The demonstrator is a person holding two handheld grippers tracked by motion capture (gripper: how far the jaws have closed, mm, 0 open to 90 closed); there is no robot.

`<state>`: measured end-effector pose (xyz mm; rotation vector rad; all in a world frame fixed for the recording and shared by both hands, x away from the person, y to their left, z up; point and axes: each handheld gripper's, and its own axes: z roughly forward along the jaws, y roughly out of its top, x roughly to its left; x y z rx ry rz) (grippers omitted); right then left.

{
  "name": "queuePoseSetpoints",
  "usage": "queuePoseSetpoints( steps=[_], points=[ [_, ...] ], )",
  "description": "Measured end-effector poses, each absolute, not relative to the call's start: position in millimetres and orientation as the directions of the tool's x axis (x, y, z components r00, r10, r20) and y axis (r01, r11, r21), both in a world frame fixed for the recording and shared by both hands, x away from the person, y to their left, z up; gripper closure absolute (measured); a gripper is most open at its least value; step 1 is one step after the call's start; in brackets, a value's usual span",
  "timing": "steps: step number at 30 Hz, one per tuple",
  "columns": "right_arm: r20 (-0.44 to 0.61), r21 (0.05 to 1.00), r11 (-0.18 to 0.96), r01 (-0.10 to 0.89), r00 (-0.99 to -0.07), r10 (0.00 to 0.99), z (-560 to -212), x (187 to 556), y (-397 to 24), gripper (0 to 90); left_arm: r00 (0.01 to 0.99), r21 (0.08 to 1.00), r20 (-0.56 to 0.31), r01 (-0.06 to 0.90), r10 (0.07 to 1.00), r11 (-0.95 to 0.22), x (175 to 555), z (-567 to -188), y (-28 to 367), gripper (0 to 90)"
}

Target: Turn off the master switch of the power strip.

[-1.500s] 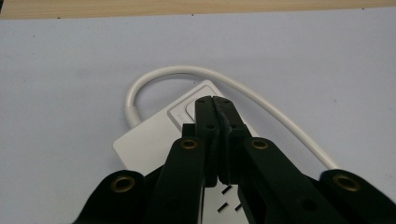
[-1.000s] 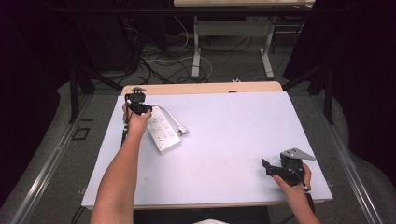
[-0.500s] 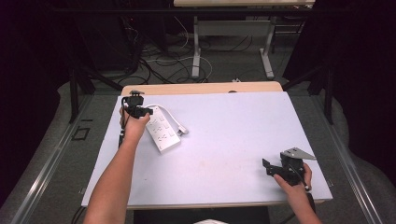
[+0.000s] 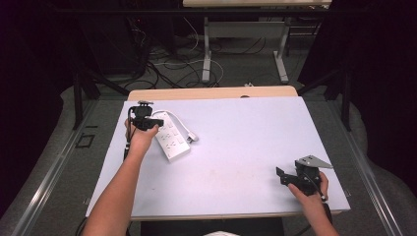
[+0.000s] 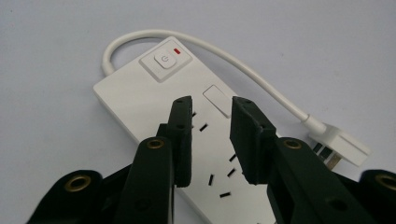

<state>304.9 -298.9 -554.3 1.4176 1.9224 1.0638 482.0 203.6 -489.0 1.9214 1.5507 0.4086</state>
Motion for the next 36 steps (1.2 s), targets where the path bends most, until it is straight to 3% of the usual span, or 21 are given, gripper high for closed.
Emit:
queuePoseSetpoints(
  steps=[13, 24, 36],
  points=[
    [0.046, 0.83, 0.135, 0.542, -0.307, 0.95, -554, 304, -299, 21.0, 0.307, 0.66, -0.148, 0.739, 0.94, -0.138, 458, -491, 205, 59.2],
    [0.05, 0.829, 0.132, 0.543, -0.306, 0.951, -554, 304, -298, 21.0, 0.356, 0.673, -0.235, 0.731, 0.904, -0.112, 433, -491, 207, 48.6],
    [0.051, 0.83, 0.128, 0.543, -0.303, 0.952, -554, 304, -297, 21.0, 0.405, 0.701, -0.257, 0.703, 0.877, -0.119, 402, -487, 215, 37.6]
  ],
)
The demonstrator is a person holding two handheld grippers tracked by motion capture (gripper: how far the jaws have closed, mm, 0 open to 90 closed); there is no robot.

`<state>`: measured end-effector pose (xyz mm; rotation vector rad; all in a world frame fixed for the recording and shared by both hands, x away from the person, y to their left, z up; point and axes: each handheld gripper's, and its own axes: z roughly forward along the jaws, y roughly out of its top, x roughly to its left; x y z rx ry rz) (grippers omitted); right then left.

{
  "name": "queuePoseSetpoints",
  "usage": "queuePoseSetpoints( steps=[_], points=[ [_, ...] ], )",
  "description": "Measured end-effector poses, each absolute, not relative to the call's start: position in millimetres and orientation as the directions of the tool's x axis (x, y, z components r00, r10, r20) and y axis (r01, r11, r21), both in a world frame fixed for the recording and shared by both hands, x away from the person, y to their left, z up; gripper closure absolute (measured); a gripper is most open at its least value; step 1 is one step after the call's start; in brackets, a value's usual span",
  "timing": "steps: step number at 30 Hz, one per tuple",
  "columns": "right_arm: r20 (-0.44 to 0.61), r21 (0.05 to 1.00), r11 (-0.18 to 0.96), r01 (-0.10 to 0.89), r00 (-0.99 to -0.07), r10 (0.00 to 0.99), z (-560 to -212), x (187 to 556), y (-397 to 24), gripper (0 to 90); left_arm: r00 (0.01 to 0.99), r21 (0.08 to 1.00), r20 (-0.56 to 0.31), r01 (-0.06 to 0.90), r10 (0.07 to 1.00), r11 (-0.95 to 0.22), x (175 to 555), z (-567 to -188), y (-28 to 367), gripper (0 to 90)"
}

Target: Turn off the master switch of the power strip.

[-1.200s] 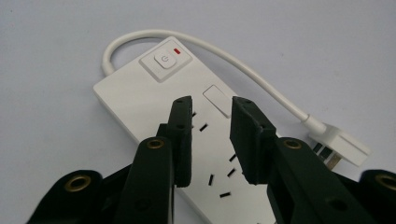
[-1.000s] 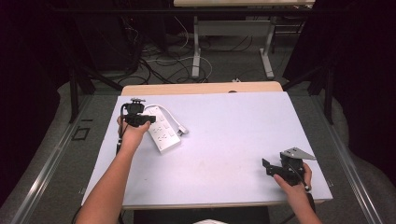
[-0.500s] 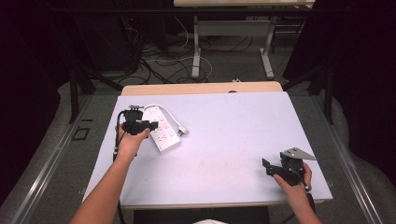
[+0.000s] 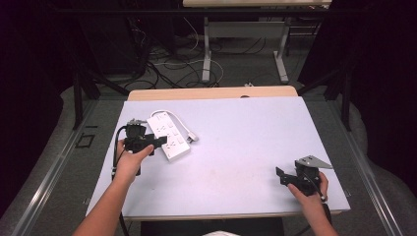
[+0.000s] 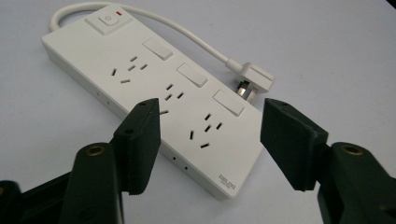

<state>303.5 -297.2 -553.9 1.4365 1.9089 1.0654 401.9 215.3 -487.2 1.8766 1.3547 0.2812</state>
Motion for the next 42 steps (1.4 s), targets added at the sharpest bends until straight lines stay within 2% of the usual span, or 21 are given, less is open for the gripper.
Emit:
queuePoseSetpoints(
  steps=[15, 28, 32, 42],
  points=[
    [0.052, 0.829, 0.126, 0.545, -0.3, 0.953, -554, 303, -296, 21.0, 0.421, 0.726, -0.261, 0.679, 0.869, -0.111, 364, -486, 225, 32.0],
    [0.044, 0.833, 0.129, 0.538, -0.296, 0.954, -554, 303, -296, 21.0, 0.461, 0.731, -0.188, 0.655, 0.867, -0.191, 337, -495, 219, 11.4],
    [0.049, 0.832, 0.124, 0.541, -0.294, 0.955, -554, 303, -296, 21.0, 0.447, 0.724, -0.213, 0.67, 0.869, -0.167, 331, -499, 220, 2.7],
    [0.045, 0.831, 0.131, 0.54, -0.301, 0.953, -554, 303, -297, 21.0, 0.414, 0.722, -0.247, 0.682, 0.876, -0.118, 319, -512, 234, 0.4]
  ],
)
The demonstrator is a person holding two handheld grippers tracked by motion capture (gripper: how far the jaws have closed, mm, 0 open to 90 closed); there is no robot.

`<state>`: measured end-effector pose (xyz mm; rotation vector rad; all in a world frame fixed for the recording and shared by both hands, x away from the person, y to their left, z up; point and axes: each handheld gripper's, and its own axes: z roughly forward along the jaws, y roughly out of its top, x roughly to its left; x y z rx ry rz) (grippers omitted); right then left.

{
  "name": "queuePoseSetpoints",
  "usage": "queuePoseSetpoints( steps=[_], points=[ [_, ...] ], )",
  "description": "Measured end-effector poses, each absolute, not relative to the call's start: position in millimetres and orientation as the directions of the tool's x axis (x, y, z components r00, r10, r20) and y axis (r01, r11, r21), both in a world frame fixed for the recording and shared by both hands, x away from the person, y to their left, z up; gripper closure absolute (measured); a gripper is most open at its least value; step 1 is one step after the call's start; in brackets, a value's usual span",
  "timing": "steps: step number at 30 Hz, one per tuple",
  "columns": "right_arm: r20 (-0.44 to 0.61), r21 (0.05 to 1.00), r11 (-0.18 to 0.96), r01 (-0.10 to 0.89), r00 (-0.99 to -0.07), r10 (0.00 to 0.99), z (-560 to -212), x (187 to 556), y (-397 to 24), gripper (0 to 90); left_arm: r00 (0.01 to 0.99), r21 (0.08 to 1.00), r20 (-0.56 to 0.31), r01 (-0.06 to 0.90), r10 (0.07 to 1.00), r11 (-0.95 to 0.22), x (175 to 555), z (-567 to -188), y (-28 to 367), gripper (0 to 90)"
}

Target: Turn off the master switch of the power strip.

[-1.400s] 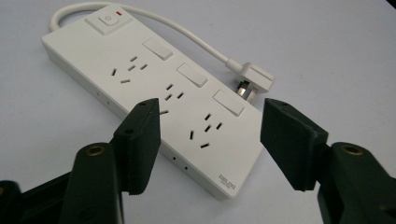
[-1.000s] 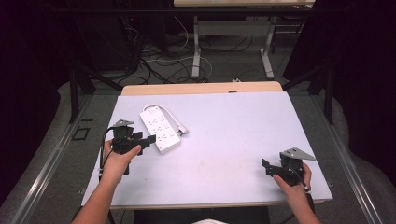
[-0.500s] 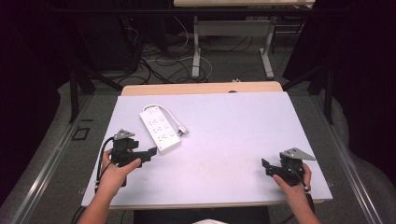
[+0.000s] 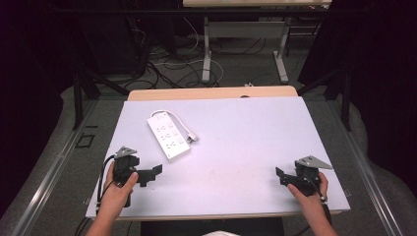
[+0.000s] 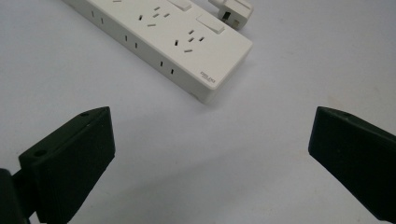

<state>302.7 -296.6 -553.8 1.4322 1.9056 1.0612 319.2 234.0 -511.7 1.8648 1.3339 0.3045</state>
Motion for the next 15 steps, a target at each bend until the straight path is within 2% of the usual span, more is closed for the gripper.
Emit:
queuePoseSetpoints(
  steps=[10, 15],
  points=[
    [0.041, 0.83, 0.135, 0.541, -0.301, 0.953, -555, 303, -297, 21.0, 0.375, 0.723, -0.209, 0.681, 0.903, -0.116, 310, -527, 247, 0.4],
    [0.043, 0.83, 0.133, 0.542, -0.3, 0.953, -555, 303, -297, 21.0, 0.363, 0.724, -0.216, 0.682, 0.906, -0.1, 306, -535, 254, 0.4]
  ],
)
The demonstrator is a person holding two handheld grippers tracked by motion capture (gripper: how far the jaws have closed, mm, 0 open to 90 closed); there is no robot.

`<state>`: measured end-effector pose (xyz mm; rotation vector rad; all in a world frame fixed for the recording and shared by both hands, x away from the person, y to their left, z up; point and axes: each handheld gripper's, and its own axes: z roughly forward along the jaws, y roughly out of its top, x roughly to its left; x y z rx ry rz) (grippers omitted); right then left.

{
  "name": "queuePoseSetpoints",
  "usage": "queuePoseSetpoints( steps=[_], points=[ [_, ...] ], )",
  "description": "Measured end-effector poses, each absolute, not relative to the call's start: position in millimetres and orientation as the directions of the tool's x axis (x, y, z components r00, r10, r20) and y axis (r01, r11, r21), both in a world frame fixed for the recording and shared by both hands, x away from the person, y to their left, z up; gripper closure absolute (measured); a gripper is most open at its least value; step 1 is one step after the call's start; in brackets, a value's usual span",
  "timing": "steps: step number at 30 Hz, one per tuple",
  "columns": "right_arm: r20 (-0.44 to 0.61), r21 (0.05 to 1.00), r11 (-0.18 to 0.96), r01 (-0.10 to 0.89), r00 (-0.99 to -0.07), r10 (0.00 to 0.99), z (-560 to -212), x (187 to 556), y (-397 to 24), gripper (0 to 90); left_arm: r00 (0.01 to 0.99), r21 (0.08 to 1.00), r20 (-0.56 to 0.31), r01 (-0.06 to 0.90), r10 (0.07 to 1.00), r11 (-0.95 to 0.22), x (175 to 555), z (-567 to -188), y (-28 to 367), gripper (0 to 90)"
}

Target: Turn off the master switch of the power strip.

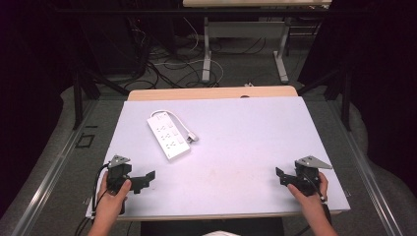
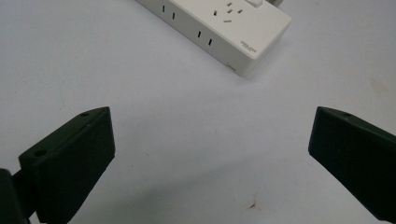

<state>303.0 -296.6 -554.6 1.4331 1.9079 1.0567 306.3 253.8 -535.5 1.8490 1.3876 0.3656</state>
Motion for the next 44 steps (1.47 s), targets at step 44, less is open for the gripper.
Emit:
queuePoseSetpoints(
  steps=[44],
  points=[
    [0.044, 0.826, 0.139, 0.546, -0.308, 0.95, -556, 305, -295, 21.0, 0.312, 0.739, -0.21, 0.671, 0.927, -0.058, 309, -556, 270, 1.6]
  ],
)
